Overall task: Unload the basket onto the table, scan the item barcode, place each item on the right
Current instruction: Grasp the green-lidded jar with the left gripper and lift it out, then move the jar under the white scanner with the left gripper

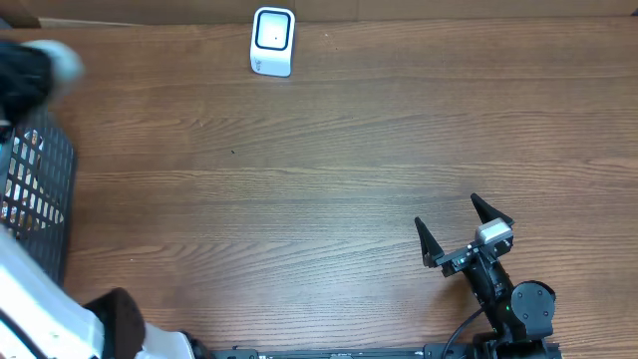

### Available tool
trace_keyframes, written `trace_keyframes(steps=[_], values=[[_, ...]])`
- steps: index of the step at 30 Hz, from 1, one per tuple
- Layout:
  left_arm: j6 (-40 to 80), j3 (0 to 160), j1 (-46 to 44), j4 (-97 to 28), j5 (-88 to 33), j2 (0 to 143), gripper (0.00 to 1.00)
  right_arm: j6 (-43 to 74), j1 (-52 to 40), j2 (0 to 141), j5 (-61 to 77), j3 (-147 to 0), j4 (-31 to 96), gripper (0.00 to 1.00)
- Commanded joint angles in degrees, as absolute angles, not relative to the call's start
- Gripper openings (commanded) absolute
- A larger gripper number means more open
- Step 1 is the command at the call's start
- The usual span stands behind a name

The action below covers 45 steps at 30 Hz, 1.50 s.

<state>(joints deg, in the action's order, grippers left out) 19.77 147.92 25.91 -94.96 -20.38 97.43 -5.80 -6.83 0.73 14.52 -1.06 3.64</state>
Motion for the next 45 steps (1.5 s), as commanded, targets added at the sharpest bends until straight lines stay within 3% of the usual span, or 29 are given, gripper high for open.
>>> trace_keyframes(steps=[1,9,18,25,45], values=[[15.84,148.55,15.35,-96.79,-15.62,97.3,0.38,-5.78,-6.72,0.16,13.78,-0.45,3.31,1.0],[15.81,136.44,-7.16,-96.62,-8.99,98.63,0.39,-5.78,-6.72,0.16,13.8,-0.45,3.31,1.0],[19.38,113.82,-21.65,-85.36,-4.34,103.04,0.39,-5.78,-6.72,0.16,13.78,-0.45,3.31,1.0],[21.5,102.56,-27.83,-75.44,-4.47,109.91,0.4,-5.78,-6.72,0.16,13.8,-0.45,3.31,1.0],[24.49,102.15,-36.23,-68.34,-5.32,122.91,0.45,-5.78,-6.72,0.16,13.78,-0.45,3.31,1.0]])
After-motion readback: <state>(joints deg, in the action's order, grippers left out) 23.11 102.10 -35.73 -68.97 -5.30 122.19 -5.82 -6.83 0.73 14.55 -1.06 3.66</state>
